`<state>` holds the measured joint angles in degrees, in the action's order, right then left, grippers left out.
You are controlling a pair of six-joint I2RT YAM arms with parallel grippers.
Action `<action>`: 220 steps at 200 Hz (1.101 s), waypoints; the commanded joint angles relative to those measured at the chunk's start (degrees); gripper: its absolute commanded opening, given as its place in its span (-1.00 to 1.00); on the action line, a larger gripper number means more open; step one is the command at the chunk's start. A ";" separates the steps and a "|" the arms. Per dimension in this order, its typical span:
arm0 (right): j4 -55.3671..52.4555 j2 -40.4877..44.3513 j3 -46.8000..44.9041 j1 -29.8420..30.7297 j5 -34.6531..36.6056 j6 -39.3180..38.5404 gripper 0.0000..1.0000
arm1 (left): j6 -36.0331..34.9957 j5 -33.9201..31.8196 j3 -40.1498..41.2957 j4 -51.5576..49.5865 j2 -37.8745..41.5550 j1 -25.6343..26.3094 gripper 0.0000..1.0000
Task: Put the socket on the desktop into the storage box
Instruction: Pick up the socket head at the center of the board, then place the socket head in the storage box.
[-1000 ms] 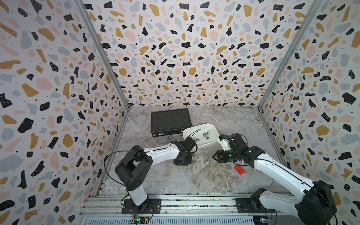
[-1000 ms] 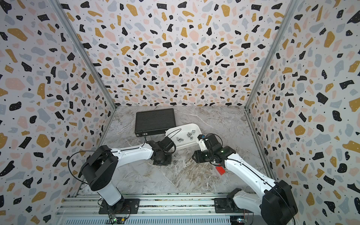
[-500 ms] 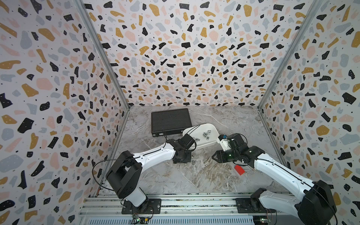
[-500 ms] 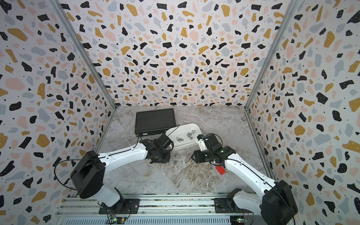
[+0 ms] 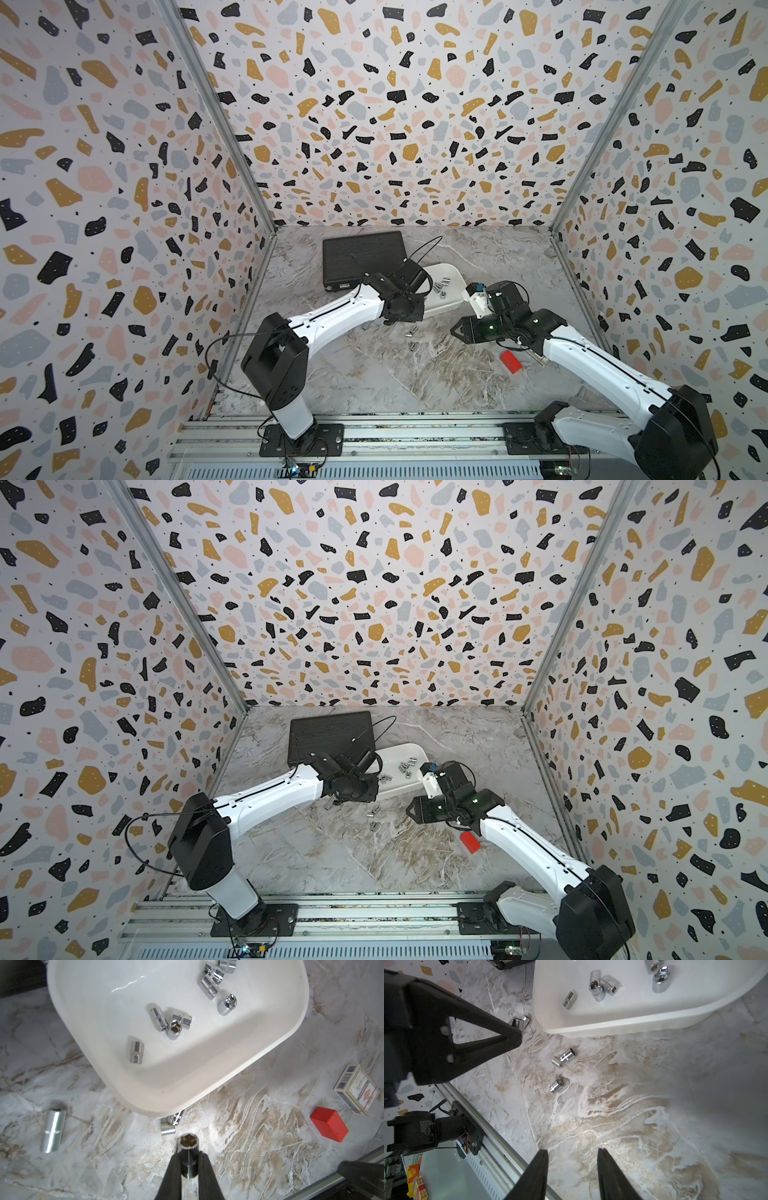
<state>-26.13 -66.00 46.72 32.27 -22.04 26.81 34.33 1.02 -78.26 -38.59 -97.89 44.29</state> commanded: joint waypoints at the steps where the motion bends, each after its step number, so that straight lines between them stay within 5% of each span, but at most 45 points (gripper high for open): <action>1: -1.06 0.84 2.24 -0.50 0.65 0.35 -0.13 | -2.69 0.64 -4.84 -1.14 -2.97 -0.52 -0.95; 220: -4.27 5.00 1.14 -4.39 4.03 1.58 -0.13 | -6.65 4.17 -32.73 -4.45 -30.49 -4.22 -0.93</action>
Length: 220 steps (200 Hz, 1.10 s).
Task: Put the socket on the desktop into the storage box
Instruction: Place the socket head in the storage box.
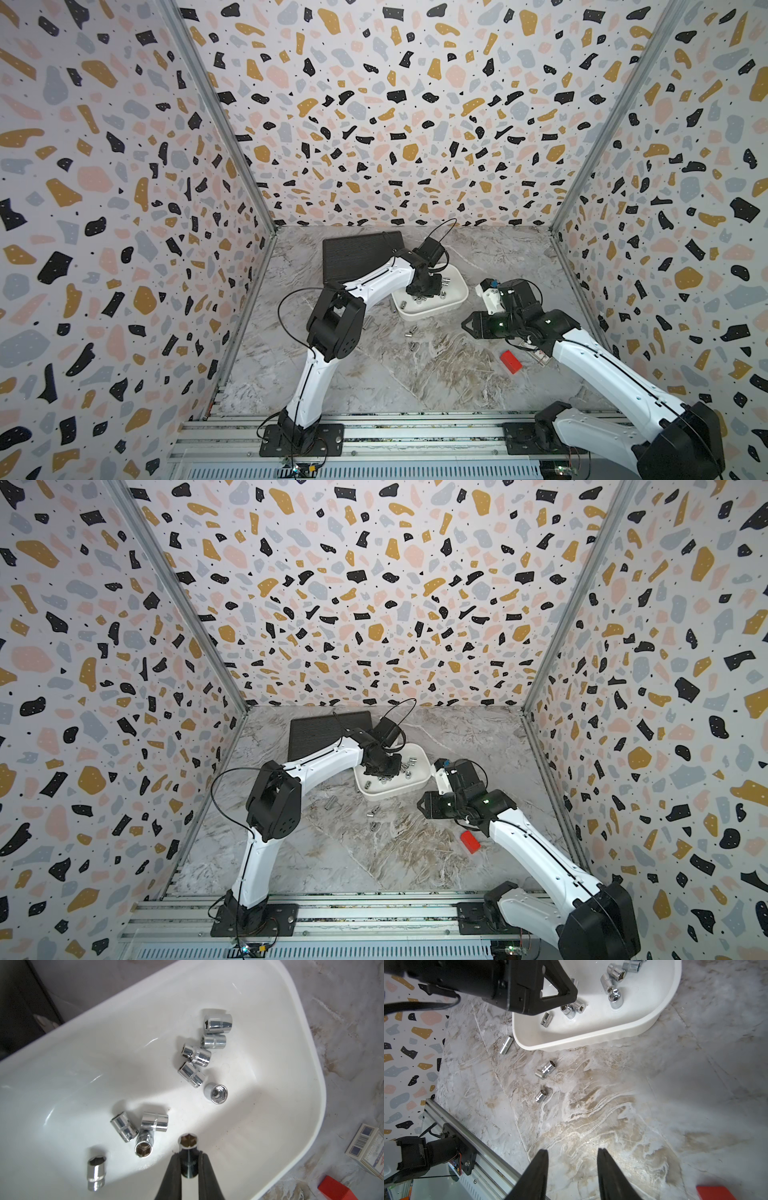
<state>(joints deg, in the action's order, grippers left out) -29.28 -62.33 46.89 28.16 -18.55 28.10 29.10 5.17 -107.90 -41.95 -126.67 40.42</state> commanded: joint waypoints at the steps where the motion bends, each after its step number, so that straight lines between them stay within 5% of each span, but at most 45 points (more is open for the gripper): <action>1: -1.13 1.33 0.94 -0.25 0.53 0.29 -0.13 | -1.46 -0.03 -3.10 -1.10 -1.76 -0.35 -0.93; 66: -1.13 1.07 0.65 -0.41 0.59 0.47 -0.12 | -2.06 -0.91 -5.39 -1.79 -4.37 -0.52 -0.75; 104: -1.06 0.72 0.76 -0.39 0.57 0.55 -0.13 | -2.19 -0.96 -5.33 -1.74 -4.04 -0.52 -0.32; 220: -1.04 0.45 1.18 -0.47 0.01 0.43 -0.13 | -2.52 -1.13 0.76 0.08 4.51 -0.52 -0.27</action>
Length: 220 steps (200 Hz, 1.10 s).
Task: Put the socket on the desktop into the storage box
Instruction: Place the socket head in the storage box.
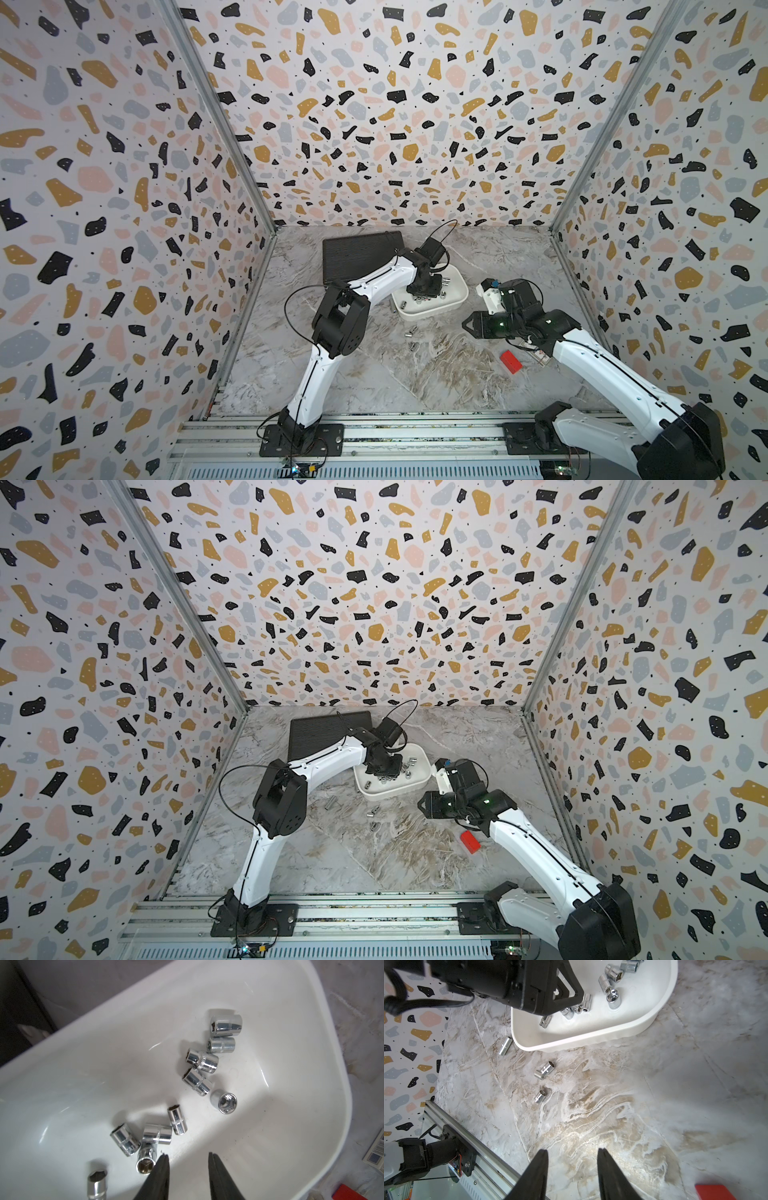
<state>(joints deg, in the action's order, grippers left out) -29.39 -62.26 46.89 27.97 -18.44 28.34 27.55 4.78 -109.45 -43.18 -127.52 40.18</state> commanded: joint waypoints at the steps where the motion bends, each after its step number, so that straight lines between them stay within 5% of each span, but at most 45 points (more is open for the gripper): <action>1: -0.94 0.39 1.23 -0.23 -0.10 0.17 -0.13 | -0.94 -0.69 2.40 1.32 5.53 -0.28 -0.27; 220: -4.08 -4.34 5.58 -0.18 -9.60 -5.75 -0.11 | -1.22 2.63 43.96 11.52 41.20 -0.46 -0.16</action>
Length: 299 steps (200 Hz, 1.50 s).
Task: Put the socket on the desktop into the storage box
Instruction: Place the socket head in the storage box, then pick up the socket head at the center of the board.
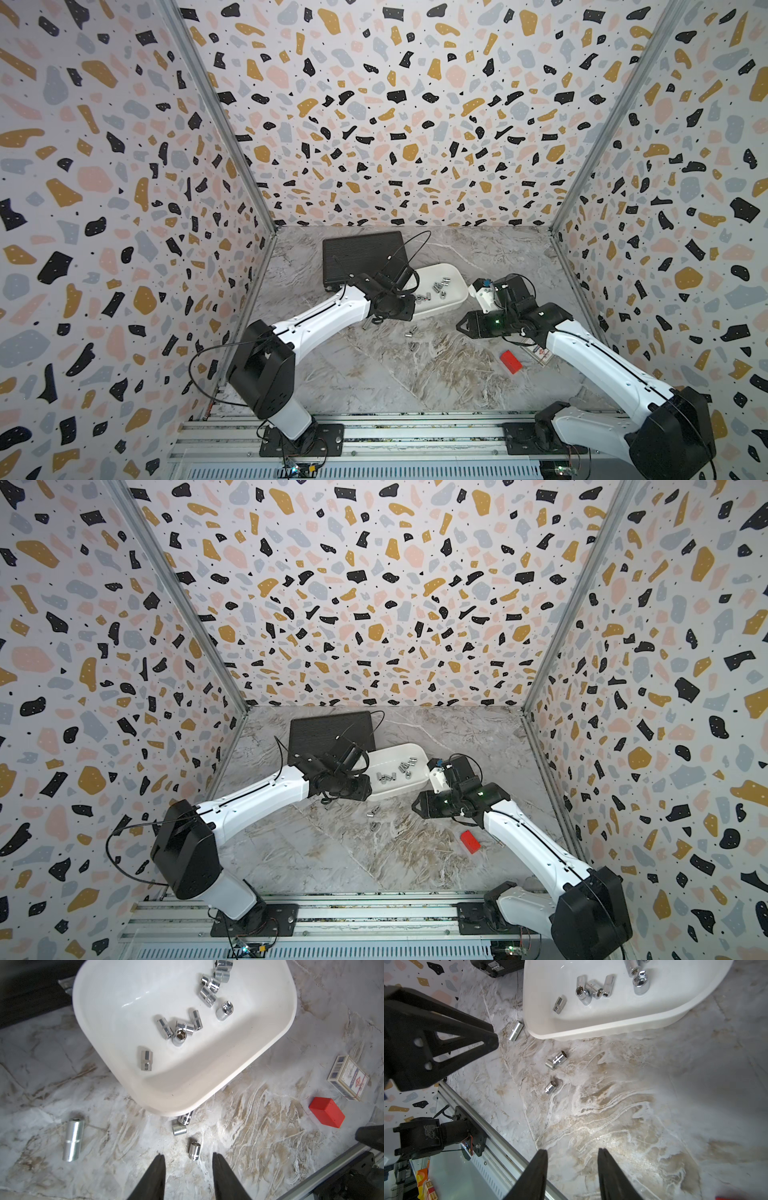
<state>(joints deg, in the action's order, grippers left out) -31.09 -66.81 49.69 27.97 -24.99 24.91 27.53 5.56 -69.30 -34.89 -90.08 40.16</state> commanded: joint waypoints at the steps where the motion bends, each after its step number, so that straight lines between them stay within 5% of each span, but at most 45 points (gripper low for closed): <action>1: -2.43 0.24 2.78 -0.19 -3.13 -2.36 -0.11 | -1.18 1.92 4.08 3.29 3.99 -0.44 -0.16; 118: -6.94 4.64 -3.36 2.67 -5.52 -4.25 -0.12 | -0.99 7.31 17.91 11.64 8.53 -0.10 -0.08; 299: -7.67 6.84 -5.83 3.11 -4.47 -4.35 -0.12 | -5.56 1.03 14.69 14.16 -3.20 6.28 -0.02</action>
<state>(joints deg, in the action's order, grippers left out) -37.04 -61.63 44.07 30.83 -30.11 21.37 23.94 8.56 -52.38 -21.85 -92.05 45.50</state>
